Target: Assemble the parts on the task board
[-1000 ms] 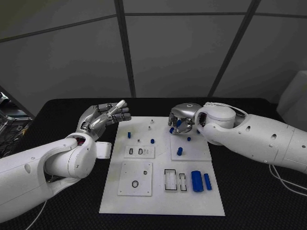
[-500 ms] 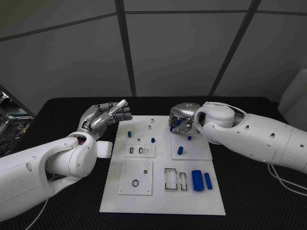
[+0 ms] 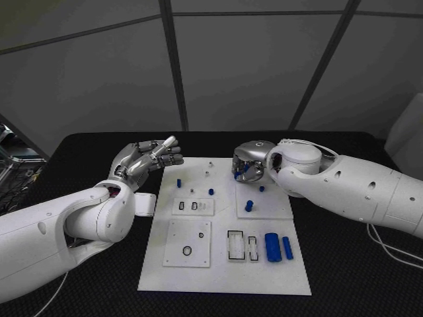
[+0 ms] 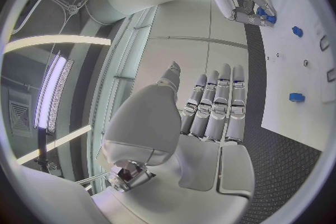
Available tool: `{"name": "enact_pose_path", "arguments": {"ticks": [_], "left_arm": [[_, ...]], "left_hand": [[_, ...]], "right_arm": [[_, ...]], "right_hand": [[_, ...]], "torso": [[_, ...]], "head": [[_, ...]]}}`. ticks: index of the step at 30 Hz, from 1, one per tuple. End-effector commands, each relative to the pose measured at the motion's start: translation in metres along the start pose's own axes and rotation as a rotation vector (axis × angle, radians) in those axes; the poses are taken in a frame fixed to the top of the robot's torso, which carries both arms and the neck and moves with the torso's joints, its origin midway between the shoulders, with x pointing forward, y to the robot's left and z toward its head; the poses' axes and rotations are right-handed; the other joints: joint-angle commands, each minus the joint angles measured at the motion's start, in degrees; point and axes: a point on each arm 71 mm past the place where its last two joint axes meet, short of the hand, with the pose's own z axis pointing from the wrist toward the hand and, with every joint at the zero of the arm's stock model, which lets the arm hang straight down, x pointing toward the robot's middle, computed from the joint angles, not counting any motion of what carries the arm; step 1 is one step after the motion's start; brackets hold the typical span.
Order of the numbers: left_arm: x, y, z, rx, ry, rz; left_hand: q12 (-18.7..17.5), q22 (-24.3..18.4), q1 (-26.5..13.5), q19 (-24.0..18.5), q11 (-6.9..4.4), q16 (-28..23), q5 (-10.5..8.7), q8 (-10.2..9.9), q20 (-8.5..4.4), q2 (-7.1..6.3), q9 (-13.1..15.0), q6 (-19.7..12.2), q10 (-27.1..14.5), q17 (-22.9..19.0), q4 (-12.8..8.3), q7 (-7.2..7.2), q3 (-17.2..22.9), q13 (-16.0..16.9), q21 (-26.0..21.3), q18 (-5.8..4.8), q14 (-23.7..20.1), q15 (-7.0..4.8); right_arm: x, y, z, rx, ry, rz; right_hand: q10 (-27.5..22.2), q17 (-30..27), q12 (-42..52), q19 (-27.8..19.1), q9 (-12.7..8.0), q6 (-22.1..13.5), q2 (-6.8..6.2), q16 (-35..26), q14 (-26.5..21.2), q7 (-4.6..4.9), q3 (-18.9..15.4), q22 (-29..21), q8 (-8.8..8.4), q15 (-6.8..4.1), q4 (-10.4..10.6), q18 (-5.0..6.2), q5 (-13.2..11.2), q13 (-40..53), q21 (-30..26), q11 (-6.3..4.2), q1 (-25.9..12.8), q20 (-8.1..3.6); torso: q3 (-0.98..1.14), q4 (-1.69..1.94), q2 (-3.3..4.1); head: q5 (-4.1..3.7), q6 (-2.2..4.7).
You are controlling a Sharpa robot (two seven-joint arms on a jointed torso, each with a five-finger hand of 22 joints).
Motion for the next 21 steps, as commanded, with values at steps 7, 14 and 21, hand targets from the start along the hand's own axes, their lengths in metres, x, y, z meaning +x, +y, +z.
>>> {"name": "enact_pose_path", "arguments": {"ticks": [7, 14, 21], "left_arm": [[0.001, 0.000, 0.001, -0.009, 0.012, -0.006], [0.000, 0.000, 0.001, -0.010, 0.009, -0.004], [-0.001, 0.000, 0.001, -0.011, 0.008, -0.004]], "left_hand": [[-0.01, 0.03, 0.36, 0.37, 0.35, -0.47, 0.12, -0.16, -0.11, 0.57, -0.09, -0.17, -0.35, 0.13, -0.53, 0.46, 0.10, -0.08, 0.34, -1.14, 0.10, 0.22], [-0.01, 0.03, 0.36, 0.37, 0.35, -0.47, 0.12, -0.16, -0.11, 0.57, -0.09, -0.17, -0.35, 0.13, -0.53, 0.46, 0.10, -0.08, 0.34, -1.14, 0.10, 0.22], [-0.03, 0.03, 0.43, 0.36, 0.38, -0.53, 0.12, -0.17, -0.10, 0.64, -0.09, -0.20, -0.40, 0.15, -0.60, 0.48, 0.17, -0.08, 0.34, -1.14, 0.07, 0.24]], "right_arm": [[0.004, 0.002, 0.002, -0.009, 0.029, 0.004], [0.000, 0.004, 0.001, -0.016, -0.027, 0.010], [-0.013, 0.008, -0.007, -0.012, -0.194, 0.011]], "right_hand": [[0.34, 0.13, -0.44, 0.46, -0.04, 0.37, -0.63, 0.60, 2.06, 0.20, 0.66, 0.10, 0.00, -0.26, -0.04, -1.00, -0.24, -0.18, 0.27, 0.17, 0.03, -0.01], [1.14, 1.31, -0.40, 1.04, 0.08, 1.16, -0.69, 1.83, 2.09, 0.15, 1.64, 1.35, 0.18, -0.28, -0.05, -1.20, -0.04, -0.17, 0.96, 0.06, 0.28, 0.03], [2.03, 2.51, -0.49, 2.30, 0.14, 1.87, -0.80, 3.31, 2.12, 0.02, 3.07, 3.63, 0.22, -0.42, -0.09, -1.62, -2.14, -0.10, 2.21, -0.14, 0.63, -0.09]], "torso": [[-0.01, -0.11, 0.11], [0.01, -0.11, 0.13], [0.01, 0.00, 0.14]], "head": [[-0.07, 0.21], [-0.06, 0.19], [0.02, 0.50]]}}
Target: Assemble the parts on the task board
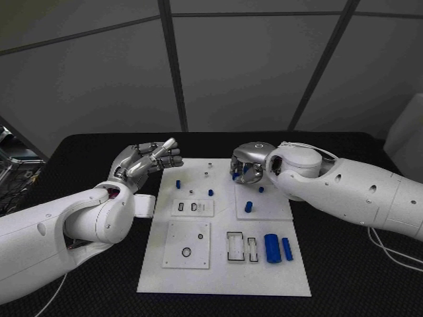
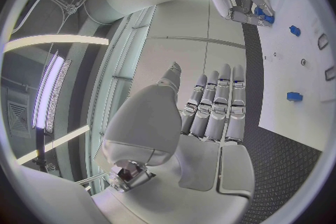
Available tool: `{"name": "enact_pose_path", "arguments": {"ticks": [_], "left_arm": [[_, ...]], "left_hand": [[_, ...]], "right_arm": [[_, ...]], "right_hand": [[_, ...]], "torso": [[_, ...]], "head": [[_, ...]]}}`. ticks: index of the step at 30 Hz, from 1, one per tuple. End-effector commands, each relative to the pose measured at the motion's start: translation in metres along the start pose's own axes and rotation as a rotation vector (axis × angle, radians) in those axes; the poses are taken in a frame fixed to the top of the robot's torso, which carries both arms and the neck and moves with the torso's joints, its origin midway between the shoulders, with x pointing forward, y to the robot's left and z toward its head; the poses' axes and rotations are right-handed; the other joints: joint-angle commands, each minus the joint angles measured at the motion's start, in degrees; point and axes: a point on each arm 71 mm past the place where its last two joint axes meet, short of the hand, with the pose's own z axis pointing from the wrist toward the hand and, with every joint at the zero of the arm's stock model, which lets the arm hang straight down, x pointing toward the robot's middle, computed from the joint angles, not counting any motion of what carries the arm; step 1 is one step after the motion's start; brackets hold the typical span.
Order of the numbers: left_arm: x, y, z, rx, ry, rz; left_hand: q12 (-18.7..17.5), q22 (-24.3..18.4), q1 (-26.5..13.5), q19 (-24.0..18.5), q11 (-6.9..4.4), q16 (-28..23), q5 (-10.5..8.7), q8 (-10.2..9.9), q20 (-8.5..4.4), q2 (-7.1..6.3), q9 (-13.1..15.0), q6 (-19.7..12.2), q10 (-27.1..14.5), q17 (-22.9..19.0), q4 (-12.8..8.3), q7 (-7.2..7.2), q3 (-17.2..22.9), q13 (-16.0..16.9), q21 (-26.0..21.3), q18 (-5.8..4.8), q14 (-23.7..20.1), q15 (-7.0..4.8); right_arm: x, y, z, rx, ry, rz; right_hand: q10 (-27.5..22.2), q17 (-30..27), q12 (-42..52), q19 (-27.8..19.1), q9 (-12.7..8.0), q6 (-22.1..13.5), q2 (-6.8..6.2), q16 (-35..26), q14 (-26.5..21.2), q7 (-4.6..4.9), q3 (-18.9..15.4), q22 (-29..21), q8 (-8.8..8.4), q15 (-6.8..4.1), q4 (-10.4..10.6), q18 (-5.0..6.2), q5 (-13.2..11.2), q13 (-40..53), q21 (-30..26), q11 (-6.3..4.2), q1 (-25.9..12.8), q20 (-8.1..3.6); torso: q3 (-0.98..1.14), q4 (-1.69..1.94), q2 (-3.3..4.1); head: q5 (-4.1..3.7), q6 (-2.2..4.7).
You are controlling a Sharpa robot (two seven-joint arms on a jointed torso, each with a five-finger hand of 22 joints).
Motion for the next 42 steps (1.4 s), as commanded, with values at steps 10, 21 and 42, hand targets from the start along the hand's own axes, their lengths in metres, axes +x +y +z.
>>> {"name": "enact_pose_path", "arguments": {"ticks": [10, 21, 42], "left_arm": [[0.000, -0.001, 0.000, 0.002, 0.009, -0.004], [0.002, -0.001, 0.001, 0.002, 0.010, -0.004], [0.003, -0.001, 0.000, 0.002, 0.007, -0.003]], "left_hand": [[-0.04, 0.01, 0.15, 0.30, 0.18, -0.41, 0.11, -0.18, -0.09, 0.33, -0.08, 0.00, -0.21, 0.09, -0.49, 0.29, 0.02, -0.09, 0.31, -1.17, -0.04, 0.27], [-0.04, 0.01, 0.15, 0.27, 0.19, -0.45, 0.10, -0.19, -0.08, 0.32, -0.08, 0.00, -0.22, 0.09, -0.51, 0.30, 0.03, -0.08, 0.30, -1.17, -0.07, 0.28], [0.02, -0.12, 0.20, -0.19, 0.24, -0.81, 0.09, -0.17, 0.00, 0.29, -0.06, 0.02, -0.19, 0.08, -0.69, 0.34, 0.08, -0.06, 0.06, -1.25, -0.39, 0.40]], "right_arm": [[-0.020, 0.009, 0.002, 0.019, -0.236, 0.011], [-0.019, 0.028, 0.025, -0.009, -0.250, 0.027], [-0.012, 0.038, 0.047, -0.007, -0.203, 0.021]], "right_hand": [[0.66, 0.84, -0.27, 0.95, 0.06, 0.63, -0.41, 1.07, 2.16, 0.00, 1.22, 1.28, -0.06, -0.42, -0.02, -0.87, -1.43, 0.05, 0.79, -0.10, 0.24, 0.04], [0.50, 0.95, -0.48, 0.93, 0.00, 0.45, -0.71, 1.31, 2.12, 0.12, 1.57, 1.38, -0.24, -0.33, 0.10, -0.88, -1.49, 0.00, 0.87, 0.02, 0.01, 0.09], [0.29, 1.01, -0.72, 0.89, -0.06, 0.24, -1.01, 1.53, 2.06, 0.25, 1.86, 1.46, -0.44, -0.21, 0.36, -0.89, -1.51, -0.05, 0.94, 0.16, -0.41, 0.18]], "torso": [[0.01, 0.03, 0.18], [0.01, 0.17, 0.26], [0.00, 0.11, 0.25]], "head": [[0.41, 0.45], [0.54, 0.35], [1.32, -0.11]]}}
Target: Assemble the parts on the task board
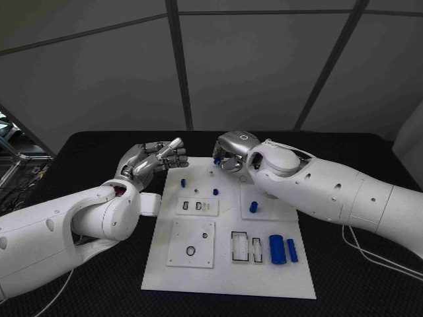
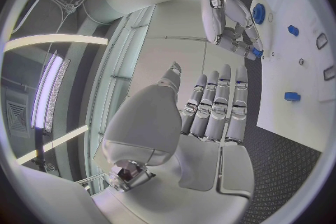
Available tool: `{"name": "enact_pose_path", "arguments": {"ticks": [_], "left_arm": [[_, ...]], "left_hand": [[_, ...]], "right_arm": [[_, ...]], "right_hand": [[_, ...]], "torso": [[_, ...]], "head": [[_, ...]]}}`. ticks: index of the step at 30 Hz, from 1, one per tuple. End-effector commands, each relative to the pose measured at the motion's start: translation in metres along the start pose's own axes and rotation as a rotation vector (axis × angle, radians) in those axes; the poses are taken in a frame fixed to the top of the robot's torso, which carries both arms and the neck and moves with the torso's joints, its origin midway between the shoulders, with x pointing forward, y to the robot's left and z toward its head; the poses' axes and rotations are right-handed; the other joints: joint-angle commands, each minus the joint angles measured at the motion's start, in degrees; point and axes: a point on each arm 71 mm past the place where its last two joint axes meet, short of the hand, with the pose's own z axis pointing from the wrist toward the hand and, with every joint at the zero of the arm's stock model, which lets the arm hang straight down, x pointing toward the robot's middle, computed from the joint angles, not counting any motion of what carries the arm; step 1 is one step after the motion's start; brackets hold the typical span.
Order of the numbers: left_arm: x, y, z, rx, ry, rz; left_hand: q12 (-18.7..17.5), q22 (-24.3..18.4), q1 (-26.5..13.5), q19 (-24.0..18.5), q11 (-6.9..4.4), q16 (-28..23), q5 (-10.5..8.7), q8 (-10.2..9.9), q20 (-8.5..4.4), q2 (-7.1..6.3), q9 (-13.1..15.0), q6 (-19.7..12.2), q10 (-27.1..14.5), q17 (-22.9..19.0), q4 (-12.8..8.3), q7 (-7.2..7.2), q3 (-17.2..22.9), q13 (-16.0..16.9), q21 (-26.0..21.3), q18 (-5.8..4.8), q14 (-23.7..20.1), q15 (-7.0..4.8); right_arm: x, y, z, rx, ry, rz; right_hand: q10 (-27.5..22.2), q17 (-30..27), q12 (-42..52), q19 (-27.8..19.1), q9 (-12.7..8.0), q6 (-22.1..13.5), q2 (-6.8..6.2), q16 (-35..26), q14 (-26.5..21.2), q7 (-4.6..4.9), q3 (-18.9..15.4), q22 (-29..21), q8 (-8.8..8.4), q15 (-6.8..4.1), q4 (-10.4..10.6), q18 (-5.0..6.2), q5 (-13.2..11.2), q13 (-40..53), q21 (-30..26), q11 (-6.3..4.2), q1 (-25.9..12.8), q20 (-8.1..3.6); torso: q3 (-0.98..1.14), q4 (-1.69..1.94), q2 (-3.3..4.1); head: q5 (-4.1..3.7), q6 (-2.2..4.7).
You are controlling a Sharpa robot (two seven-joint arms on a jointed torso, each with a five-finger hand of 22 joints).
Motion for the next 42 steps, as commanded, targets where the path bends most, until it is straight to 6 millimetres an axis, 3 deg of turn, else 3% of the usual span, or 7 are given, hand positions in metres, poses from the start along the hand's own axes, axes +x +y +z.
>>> {"name": "enact_pose_path", "arguments": {"ticks": [1, 17, 30, 35, 42], "left_arm": [[0.0010, -0.0019, 0.0000, 0.008, 0.006, -0.001], [0.0010, -0.0031, -0.0007, 0.011, 0.010, 0.000], [0.0021, -0.0033, -0.0005, 0.011, 0.013, 0.000], [0.0023, -0.0033, -0.0004, 0.011, 0.014, -0.001], [0.0019, -0.0036, -0.0002, 0.011, 0.014, 0.000]], "left_hand": [[0.02, -0.06, 0.20, -0.21, 0.24, -0.39, 0.09, -0.17, 0.00, 0.28, -0.06, 0.01, -0.19, 0.05, -0.39, 0.35, 0.08, -0.07, 0.05, 0.39, -0.20, 0.21], [0.03, -0.11, 0.20, -0.40, 0.26, -0.56, 0.08, -0.18, 0.04, 0.18, -0.07, -0.02, -0.22, 0.04, -0.49, 0.36, 0.06, -0.07, -0.04, 0.37, -0.34, 0.26], [0.03, -0.11, 0.20, -0.40, 0.26, -0.56, 0.08, -0.18, 0.04, 0.18, -0.07, -0.02, -0.22, 0.04, -0.49, 0.36, 0.06, -0.07, -0.04, 0.37, -0.34, 0.26], [0.03, -0.11, 0.20, -0.40, 0.26, -0.56, 0.08, -0.18, 0.04, 0.18, -0.07, -0.02, -0.22, 0.04, -0.49, 0.36, 0.06, -0.07, -0.04, 0.37, -0.34, 0.26], [0.03, -0.11, 0.20, -0.40, 0.26, -0.56, 0.08, -0.18, 0.04, 0.18, -0.07, -0.02, -0.22, 0.04, -0.49, 0.36, 0.06, -0.07, -0.04, 0.37, -0.34, 0.26]], "right_arm": [[-0.0005, 0.0021, 0.0018, -0.011, 0.009, -0.012], [0.0044, 0.0015, 0.0067, 0.012, 0.043, -0.031], [0.0060, 0.0032, 0.0104, 0.012, 0.044, -0.034], [0.0067, 0.0035, 0.0111, 0.011, 0.048, -0.035], [0.0086, 0.0034, 0.0116, 0.008, 0.071, -0.036]], "right_hand": [[-0.07, -0.03, -0.24, 0.20, 0.09, -0.09, -0.69, 0.17, 2.06, 0.28, 0.29, 0.67, -0.22, -0.21, 0.07, -0.91, -0.15, -0.04, 0.31, 0.33, -0.09, 0.04], [-0.33, -0.29, -0.48, -0.03, 0.04, -0.35, -1.03, 0.14, 1.90, 0.37, 0.49, 0.49, -0.43, -0.10, 0.36, -0.86, -0.12, -0.09, 0.25, 0.45, -0.54, 0.14], [-0.99, -0.65, -0.88, -0.39, -0.08, -1.05, -1.57, 0.11, 1.69, 0.64, 0.82, 0.20, -0.81, 0.12, 0.69, -0.78, -0.19, -0.20, 0.15, 0.72, -1.05, 0.33], [-1.93, -1.82, -1.22, -1.06, -0.30, -2.63, -2.19, -0.52, 1.28, 1.09, 1.04, -0.54, -1.27, 0.47, 1.09, -0.61, -0.34, -0.36, -0.18, 1.12, -1.62, 0.61], [-5.27, -4.00, -1.41, -3.40, -0.39, -6.25, -3.54, -1.78, 0.62, 1.02, 0.23, -3.48, -1.26, 0.93, 1.87, 0.04, -0.74, -1.10, -1.60, 1.65, -2.65, 1.14]], "torso": [[-0.01, -0.11, -0.05], [0.01, -0.04, -0.04], [0.05, -0.22, 0.02], [0.05, -0.20, 0.02], [0.03, -0.24, 0.04]], "head": [[0.09, -0.02], [0.39, -0.33], [0.78, -0.35], [0.81, -0.32], [0.89, -0.33]]}}
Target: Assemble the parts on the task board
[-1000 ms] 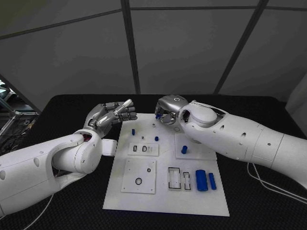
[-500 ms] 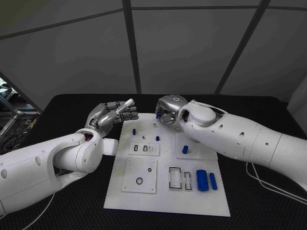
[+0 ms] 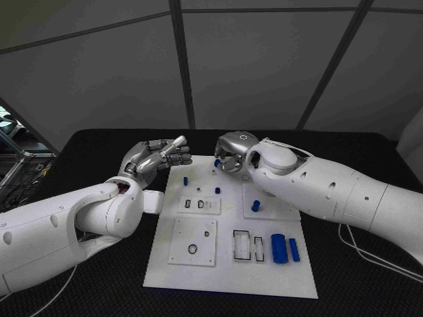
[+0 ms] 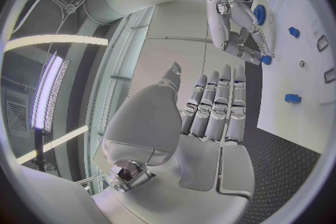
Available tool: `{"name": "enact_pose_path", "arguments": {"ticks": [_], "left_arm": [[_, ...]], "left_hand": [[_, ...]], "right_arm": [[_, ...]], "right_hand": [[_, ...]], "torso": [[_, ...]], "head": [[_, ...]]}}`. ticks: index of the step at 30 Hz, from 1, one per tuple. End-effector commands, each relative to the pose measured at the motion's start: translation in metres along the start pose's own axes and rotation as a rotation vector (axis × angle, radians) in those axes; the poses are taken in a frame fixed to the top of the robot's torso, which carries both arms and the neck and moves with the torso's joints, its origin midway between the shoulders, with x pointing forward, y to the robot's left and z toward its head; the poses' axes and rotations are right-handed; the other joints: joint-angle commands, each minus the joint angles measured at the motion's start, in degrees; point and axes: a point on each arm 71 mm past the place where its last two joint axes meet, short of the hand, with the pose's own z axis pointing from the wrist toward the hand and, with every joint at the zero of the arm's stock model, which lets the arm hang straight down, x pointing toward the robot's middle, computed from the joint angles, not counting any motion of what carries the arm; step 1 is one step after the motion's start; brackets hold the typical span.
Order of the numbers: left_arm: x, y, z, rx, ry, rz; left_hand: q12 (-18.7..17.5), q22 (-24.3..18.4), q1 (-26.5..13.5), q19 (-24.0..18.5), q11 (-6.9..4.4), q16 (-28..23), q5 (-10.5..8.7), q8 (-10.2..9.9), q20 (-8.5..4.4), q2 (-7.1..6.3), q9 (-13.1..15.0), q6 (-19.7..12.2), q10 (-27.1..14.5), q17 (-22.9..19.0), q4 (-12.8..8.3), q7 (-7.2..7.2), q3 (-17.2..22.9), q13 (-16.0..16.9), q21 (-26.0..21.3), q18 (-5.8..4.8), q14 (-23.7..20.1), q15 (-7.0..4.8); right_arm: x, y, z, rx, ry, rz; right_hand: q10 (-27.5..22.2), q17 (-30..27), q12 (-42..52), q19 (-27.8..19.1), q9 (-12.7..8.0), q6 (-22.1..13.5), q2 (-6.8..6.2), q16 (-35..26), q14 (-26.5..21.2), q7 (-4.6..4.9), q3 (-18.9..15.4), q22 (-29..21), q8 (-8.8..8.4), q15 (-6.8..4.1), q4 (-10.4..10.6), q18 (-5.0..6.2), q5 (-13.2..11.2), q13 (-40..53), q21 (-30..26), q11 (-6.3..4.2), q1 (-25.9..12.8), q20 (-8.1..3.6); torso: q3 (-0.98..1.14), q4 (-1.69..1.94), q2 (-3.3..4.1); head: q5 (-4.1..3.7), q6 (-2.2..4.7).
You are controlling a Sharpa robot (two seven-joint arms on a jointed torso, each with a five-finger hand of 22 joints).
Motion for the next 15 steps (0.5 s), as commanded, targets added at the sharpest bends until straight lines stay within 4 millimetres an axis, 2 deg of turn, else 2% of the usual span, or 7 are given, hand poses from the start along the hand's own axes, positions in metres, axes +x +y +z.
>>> {"name": "enact_pose_path", "arguments": {"ticks": [1, 9, 15], "left_arm": [[0.002, -0.002, 0.001, 0.009, 0.011, 0.000], [0.001, -0.002, 0.001, 0.009, 0.011, 0.000], [-0.001, -0.002, 0.001, 0.009, 0.008, 0.001]], "left_hand": [[0.03, -0.06, 0.20, -0.39, 0.26, -0.29, 0.08, -0.19, 0.04, 0.18, -0.06, -0.02, -0.22, 0.05, -0.34, 0.37, -0.10, -0.07, -0.04, -0.38, -0.15, 0.06], [0.02, -0.10, 0.19, -0.53, 0.28, -0.41, 0.08, -0.20, 0.07, 0.13, -0.07, -0.06, -0.27, 0.06, -0.41, 0.36, -0.10, -0.08, -0.11, -0.38, -0.21, 0.09], [0.01, -0.11, 0.18, -0.55, 0.28, -0.43, 0.08, -0.21, 0.08, 0.13, -0.07, -0.08, -0.29, 0.06, -0.41, 0.36, -0.10, -0.08, -0.12, -0.37, -0.22, 0.09]], "right_arm": [[0.001, 0.001, 0.001, -0.011, 0.024, -0.010], [-0.003, -0.001, -0.002, -0.011, -0.007, -0.001], [-0.014, -0.016, -0.023, 0.000, -0.074, 0.042]], "right_hand": [[-0.84, -0.34, -0.27, -0.65, -0.02, -0.81, -0.83, -0.37, 0.60, -0.02, -0.36, -0.67, -0.26, 0.52, 0.34, 0.08, -0.40, -0.16, -0.50, 0.05, -0.05, 0.03], [-2.03, -0.83, -0.19, -1.34, 0.00, -2.06, -1.02, -0.55, 0.51, -0.08, -1.06, -1.58, -0.25, 0.58, 0.58, 0.28, -0.41, -0.37, -0.99, 0.12, -0.05, 0.14], [-1.47, -1.57, 0.32, -1.28, 0.11, -2.16, -0.95, -0.96, 0.37, 0.06, -1.40, -1.53, -0.06, 0.55, 0.85, 0.28, 0.02, -0.23, -1.01, 0.08, -0.08, 0.15]], "torso": [[-0.01, -0.04, 0.01], [0.01, -0.06, 0.02], [0.17, -0.42, -0.12]], "head": [[0.04, -0.02], [0.03, 0.02], [-0.08, 0.32]]}}
